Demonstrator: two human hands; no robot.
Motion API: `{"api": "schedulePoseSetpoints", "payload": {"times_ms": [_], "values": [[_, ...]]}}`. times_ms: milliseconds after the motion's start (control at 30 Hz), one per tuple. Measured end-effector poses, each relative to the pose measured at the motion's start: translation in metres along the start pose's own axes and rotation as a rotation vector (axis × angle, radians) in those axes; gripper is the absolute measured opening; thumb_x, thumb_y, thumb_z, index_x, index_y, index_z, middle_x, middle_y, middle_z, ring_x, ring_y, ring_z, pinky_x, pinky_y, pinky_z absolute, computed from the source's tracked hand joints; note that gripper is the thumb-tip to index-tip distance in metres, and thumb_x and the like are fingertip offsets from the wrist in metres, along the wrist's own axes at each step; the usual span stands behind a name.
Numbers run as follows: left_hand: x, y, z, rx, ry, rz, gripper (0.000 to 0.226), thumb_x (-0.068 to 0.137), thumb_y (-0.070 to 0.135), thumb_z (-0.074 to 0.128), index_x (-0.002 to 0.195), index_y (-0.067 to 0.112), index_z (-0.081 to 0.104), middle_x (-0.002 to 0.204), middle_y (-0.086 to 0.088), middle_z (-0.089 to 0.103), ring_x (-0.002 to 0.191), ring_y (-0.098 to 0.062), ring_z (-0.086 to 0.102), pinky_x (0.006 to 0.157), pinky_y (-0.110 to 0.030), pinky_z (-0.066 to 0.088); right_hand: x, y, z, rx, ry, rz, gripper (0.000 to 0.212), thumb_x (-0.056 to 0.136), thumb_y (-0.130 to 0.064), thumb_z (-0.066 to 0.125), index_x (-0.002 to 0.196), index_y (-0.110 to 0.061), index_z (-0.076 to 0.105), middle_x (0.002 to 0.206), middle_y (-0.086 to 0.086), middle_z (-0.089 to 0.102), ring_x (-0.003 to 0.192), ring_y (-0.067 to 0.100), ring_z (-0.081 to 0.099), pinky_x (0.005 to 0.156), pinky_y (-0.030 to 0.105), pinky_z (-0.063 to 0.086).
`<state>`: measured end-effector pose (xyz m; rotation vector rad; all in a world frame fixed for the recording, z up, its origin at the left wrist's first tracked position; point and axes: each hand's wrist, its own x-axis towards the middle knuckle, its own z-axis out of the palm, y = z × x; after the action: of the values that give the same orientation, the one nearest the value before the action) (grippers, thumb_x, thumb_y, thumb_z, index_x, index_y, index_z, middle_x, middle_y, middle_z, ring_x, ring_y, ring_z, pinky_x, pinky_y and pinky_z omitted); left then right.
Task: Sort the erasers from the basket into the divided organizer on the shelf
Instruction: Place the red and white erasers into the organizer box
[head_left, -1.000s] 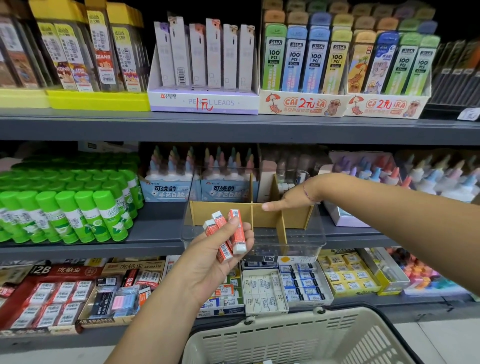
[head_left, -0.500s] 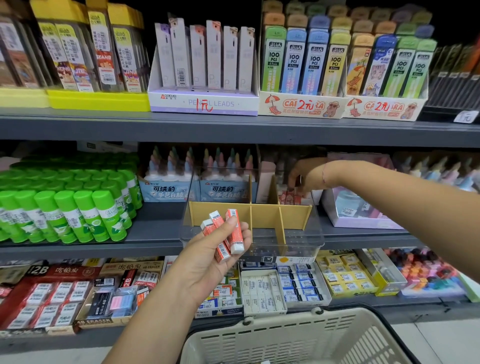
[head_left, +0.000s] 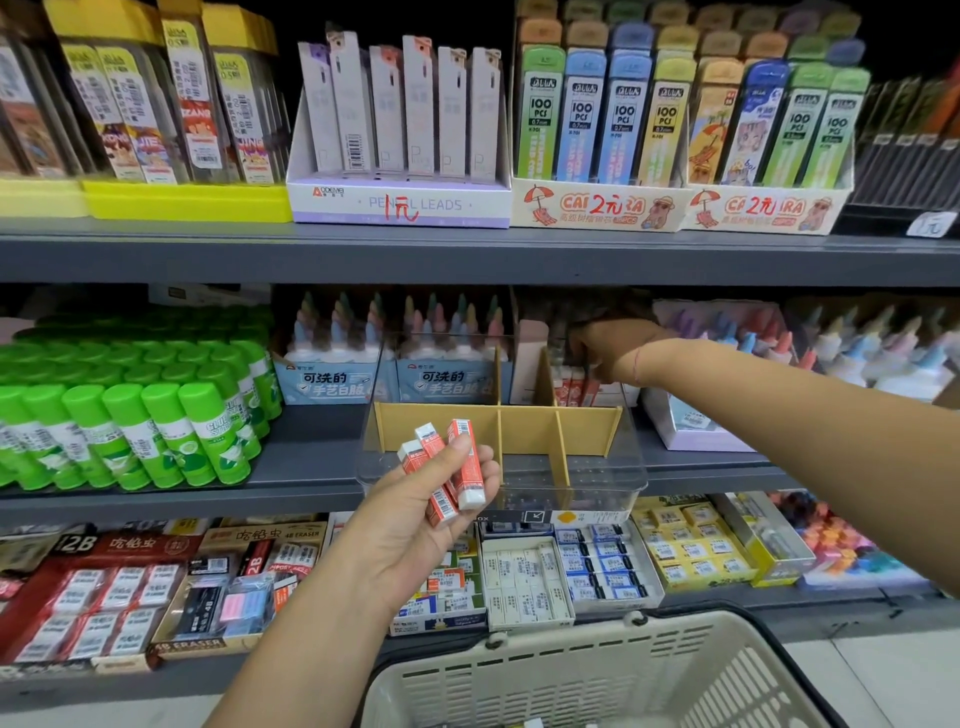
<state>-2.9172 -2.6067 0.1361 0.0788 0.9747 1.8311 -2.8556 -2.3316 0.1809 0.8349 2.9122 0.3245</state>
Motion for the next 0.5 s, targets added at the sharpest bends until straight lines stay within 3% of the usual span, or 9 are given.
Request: {"api": "schedulePoseSetpoints", "payload": {"times_ms": [133,500], "values": [[0.001,0.000,0.000,0.006,0.006,-0.003,0.036,0.069,0.010,0.069,0.102,-0.003,0.064,0.092,-0.019,0.072,0.076,-0.022,0.071,0.064,-0.030,0.060,0.003,-0.005,0.008,-0.035,0.030,-0.007,0.031,0.089,0.000,0.056,0.119,-0.009,0.057,0.111,0.013,0.063,0.100,0.028,0.060,0.072,0.024,0.037],[0.001,-0.001,0.001,0.014,0.017,0.004,0.032,0.068,0.010,0.069,0.097,-0.003,0.065,0.089,-0.018,0.072,0.075,-0.022,0.071,0.067,-0.030,0.060,-0.002,-0.003,0.015,-0.046,0.087,0.045,0.020,0.093,-0.012,0.053,0.110,-0.015,0.064,0.110,0.010,0.063,0.099,0.031,0.060,0.081,0.032,0.048]]}}
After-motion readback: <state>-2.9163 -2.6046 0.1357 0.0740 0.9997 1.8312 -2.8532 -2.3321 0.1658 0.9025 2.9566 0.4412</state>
